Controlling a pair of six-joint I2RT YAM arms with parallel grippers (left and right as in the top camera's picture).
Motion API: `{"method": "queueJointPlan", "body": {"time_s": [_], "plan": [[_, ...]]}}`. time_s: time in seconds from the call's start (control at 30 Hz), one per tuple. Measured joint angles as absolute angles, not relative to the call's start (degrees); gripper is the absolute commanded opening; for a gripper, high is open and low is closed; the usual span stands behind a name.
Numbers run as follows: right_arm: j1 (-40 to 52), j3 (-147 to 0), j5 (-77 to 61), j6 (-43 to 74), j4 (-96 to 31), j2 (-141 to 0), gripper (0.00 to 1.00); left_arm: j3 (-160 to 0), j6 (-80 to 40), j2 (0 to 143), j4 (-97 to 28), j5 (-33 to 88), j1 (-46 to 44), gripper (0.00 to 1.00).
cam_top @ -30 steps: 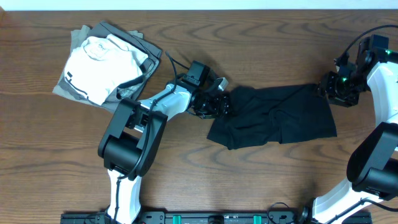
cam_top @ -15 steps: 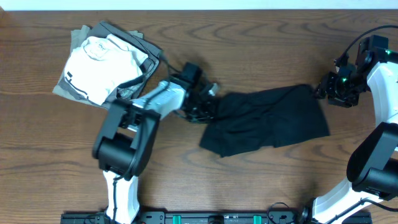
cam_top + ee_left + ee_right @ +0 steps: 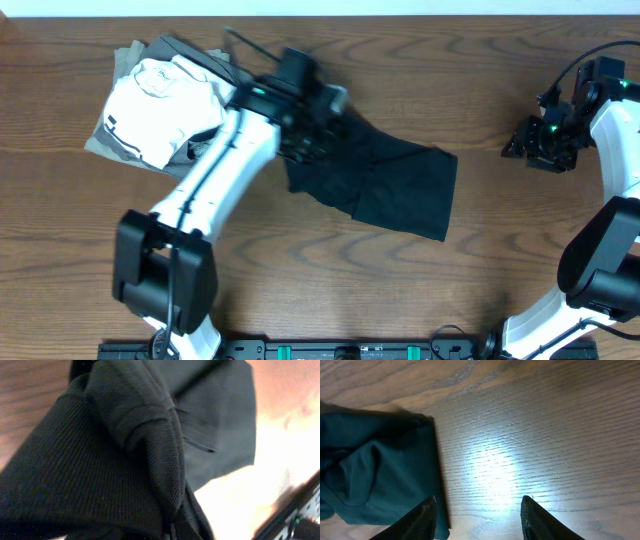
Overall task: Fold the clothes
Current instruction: 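Fold the black t-shirt's left end rightward over itself with the left gripper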
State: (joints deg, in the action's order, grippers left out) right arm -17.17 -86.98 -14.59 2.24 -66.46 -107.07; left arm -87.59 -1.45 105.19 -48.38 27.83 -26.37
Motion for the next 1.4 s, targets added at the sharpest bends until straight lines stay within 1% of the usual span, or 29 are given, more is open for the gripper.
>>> {"method": "queueJointPlan", "body": {"time_s": [0.13, 0.3, 0.53, 0.67, 0.83, 0.9, 0.93, 0.97, 1.1, 1.13, 1.2, 1.3, 1.4], "plan": [[-17.2, -87.0, -14.6, 2.2, -66.5, -107.1, 0.52, -87.6, -1.8, 105.6, -46.3, 24.8, -34.9, 0.06], [-17.2, -87.0, -14.8, 2.2, -66.6, -107.1, 0.52, -89.9, -1.9, 105.6, -48.2, 18.4, -43.0, 0.06], [-17.2, -87.0, -15.7, 2.2, -66.6, -107.1, 0.52, -93.8, -2.2, 105.6, -44.7, 13.4, -43.0, 0.06], [-17.2, -87.0, -15.9, 2.2, -66.6, -107.1, 0.52, -93.8, -3.0, 106.6, -42.9, 13.1, -43.2, 0.06], [-17.2, -87.0, -16.1, 2.2, -66.6, -107.1, 0.52, -93.8, -5.4, 110.6, -37.6, 13.8, -45.0, 0.07], [-17.2, -87.0, -16.1, 2.2, -66.6, -107.1, 0.52, -93.8, -6.0, 112.1, -35.3, 14.6, -46.1, 0.17], [-17.2, -87.0, -16.1, 2.2, -66.7, -107.1, 0.52, -93.8, -6.2, 112.7, -34.4, 14.9, -46.7, 0.32], [-17.2, -87.0, -16.1, 2.2, -66.6, -107.1, 0.52, -93.8, -6.4, 113.1, -33.8, 15.1, -47.3, 0.44], [-17.2, -87.0, -16.1, 2.2, -66.8, -107.1, 0.53, -93.8, -5.7, 113.5, -33.0, 16.3, -49.9, 0.55], [-17.2, -87.0, -16.1, 2.2, -66.8, -107.1, 0.53, -93.8, -5.5, 113.5, -32.9, 16.4, -50.3, 0.56], [-17.2, -87.0, -16.1, 2.1, -66.8, -107.1, 0.53, -93.8, -5.4, 113.5, -33.0, 16.4, -50.5, 0.60], [-17.2, -87.0, -16.1, 2.1, -66.8, -107.1, 0.53, -93.9, -5.3, 113.5, -33.1, 16.2, -50.2, 0.60], [-17.2, -87.0, -16.1, 2.1, -67.3, -107.1, 0.53, -94.0, -5.3, 113.5, -35.7, 13.1, -49.9, 0.61]]}}
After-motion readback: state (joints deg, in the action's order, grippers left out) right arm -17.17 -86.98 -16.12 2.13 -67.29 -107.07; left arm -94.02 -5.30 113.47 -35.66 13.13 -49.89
